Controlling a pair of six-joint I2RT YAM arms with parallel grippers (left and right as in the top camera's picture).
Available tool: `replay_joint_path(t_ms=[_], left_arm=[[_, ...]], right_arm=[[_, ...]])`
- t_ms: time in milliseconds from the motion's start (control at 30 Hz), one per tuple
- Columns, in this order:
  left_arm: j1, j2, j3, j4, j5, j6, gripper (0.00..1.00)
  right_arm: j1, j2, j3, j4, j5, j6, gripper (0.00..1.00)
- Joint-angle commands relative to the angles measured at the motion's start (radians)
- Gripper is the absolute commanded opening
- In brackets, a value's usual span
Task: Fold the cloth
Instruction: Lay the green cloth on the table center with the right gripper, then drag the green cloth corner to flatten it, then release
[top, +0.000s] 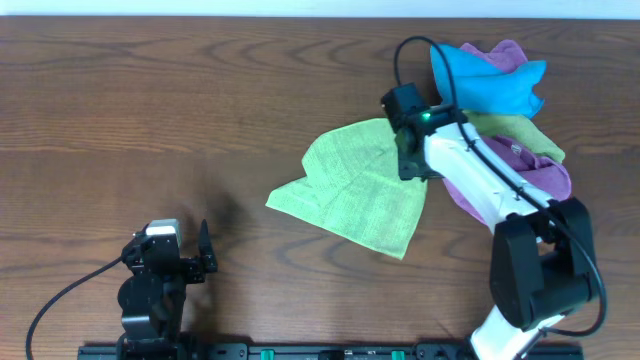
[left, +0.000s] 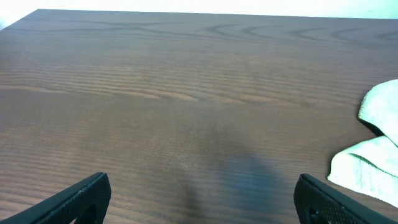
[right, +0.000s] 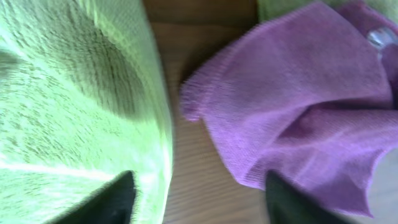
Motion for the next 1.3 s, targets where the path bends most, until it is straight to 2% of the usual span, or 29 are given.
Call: replay_joint_path(t_ms=[0,100,133,200,233,267,300,400,567,933,1267], left_arm=[[-0.004,-0.006,-0.019,-0.004,-0.003,-0.003,0.95],[-0.004,-0.006,-0.019,-0.004,-0.003,-0.003,0.95],[-0.004,-0.006,-0.019,-0.004,-0.003,-0.003,0.95],[-0.004,-0.006,-0.019,-0.004,-0.003,-0.003,0.95],[-0.004,-0.006,-0.019,-0.004,-0.003,-0.003,0.95],[-0.004,-0.006,-0.019,-0.004,-0.003,-0.003,0.95],[-0.004,-0.006,-0.019,-0.004,-0.003,-0.003,0.95],[-0.004,-0.006,-0.019,-0.004,-0.003,-0.003,0.95],[-0.004,-0.006,-0.019,-0.004,-0.003,-0.003,0.95],[-0.004,-0.006,-0.019,-0.004,-0.006,0.0,0.95],[-0.004,-0.006,-0.019,-0.004,-0.006,0.0,0.95]], right_arm=[[-0.007,-0.01,0.012,-0.013,0.006,0.033,0.75],[0.002,-0.011,0.013,-0.015,-0.031,0.032,0.73],[0.008,-0.011,0.013,-0.015,-0.064,0.027,0.69],[0.021,-0.011,0.013,-0.003,-0.153,-0.005,0.55],[0.027,-0.011,0.013,0.005,-0.19,-0.023,0.4],[0.034,-0.011,0.013,0.011,-0.229,-0.036,0.18],[0.039,-0.013,0.013,0.013,-0.254,-0.04,0.02],[0.053,-0.026,0.013,0.014,-0.338,-0.059,0.02],[0.105,-0.062,0.013,0.107,-0.485,-0.18,0.01],[0.248,-0.005,0.012,0.409,-0.481,-0.208,0.01],[0.261,0.123,0.013,0.537,-0.507,-0.204,0.01]])
